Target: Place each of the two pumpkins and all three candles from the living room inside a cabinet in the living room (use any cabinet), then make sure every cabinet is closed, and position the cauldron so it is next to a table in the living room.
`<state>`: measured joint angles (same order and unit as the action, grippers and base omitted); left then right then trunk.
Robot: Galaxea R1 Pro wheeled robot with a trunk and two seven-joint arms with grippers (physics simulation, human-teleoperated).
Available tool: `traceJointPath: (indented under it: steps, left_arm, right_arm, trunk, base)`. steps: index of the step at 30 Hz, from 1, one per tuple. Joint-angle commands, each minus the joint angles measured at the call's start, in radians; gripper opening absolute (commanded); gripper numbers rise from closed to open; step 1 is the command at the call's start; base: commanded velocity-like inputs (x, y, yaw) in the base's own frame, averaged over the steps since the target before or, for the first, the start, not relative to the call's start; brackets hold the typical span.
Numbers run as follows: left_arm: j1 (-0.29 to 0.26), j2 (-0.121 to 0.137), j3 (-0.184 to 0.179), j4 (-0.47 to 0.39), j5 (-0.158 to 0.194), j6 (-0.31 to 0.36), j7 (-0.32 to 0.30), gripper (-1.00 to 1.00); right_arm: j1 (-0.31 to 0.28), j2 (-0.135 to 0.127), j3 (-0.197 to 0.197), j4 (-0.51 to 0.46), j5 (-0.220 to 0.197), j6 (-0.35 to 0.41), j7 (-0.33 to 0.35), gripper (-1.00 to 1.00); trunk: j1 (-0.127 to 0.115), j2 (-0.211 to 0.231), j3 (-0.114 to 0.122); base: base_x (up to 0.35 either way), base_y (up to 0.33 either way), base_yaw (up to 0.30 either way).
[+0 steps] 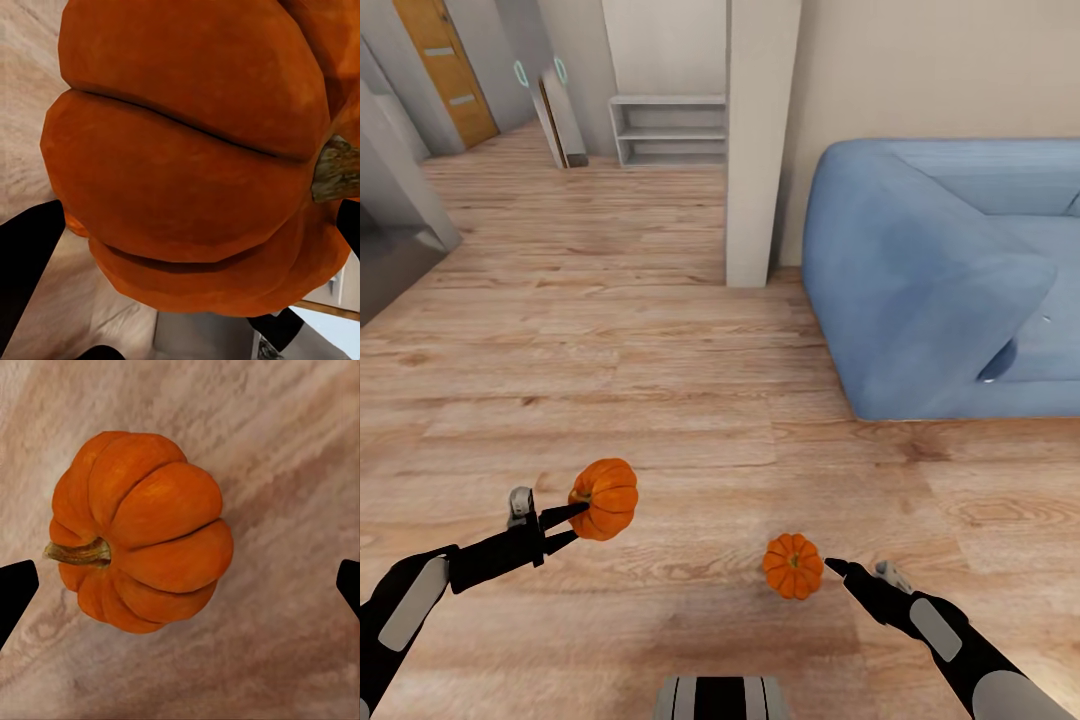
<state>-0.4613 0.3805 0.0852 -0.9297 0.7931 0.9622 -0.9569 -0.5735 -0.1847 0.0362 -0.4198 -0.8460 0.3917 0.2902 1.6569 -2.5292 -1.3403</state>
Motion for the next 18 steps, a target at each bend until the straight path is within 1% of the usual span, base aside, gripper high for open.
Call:
traceJointPath:
  steps: [1, 5, 10, 14, 18]
  left_arm:
    - [0.000, 0.000, 0.001, 0.000, 0.000, 0.004, -0.002, -1.00]
    - [0.000, 0.000, 0.001, 0.000, 0.000, 0.004, -0.002, -1.00]
    - [0.000, 0.000, 0.001, 0.000, 0.000, 0.004, -0.002, -1.00]
    - [0.000, 0.000, 0.002, 0.000, -0.001, 0.004, -0.002, -1.00]
    - [0.000, 0.000, 0.002, 0.000, 0.000, 0.004, -0.002, -1.00]
  right_arm:
    - [0.000, -0.001, 0.004, 0.000, -0.007, 0.003, 0.000, 1.00]
    - [0.000, -0.001, 0.004, 0.000, -0.007, 0.003, 0.000, 1.00]
    - [0.000, -0.001, 0.004, 0.000, -0.007, 0.003, 0.000, 1.00]
    - [0.000, -0.001, 0.004, 0.000, -0.007, 0.002, 0.000, 1.00]
    - [0.000, -0.001, 0.004, 0.000, -0.007, 0.002, 0.000, 1.00]
  trunk:
    - [0.000, 0.000, -0.001]
    - [0.000, 0.000, -0.001]
    - [0.000, 0.000, -0.001]
    - [0.000, 0.000, -0.001]
    - [0.000, 0.000, -0.001]
  base:
    - [0.004, 0.131, 0.000]
    - [0.079, 0.143, 0.000]
    - [0.113, 0.045, 0.000]
    - [0.160, 0.133, 0.000]
    - [0.169, 0.033, 0.000]
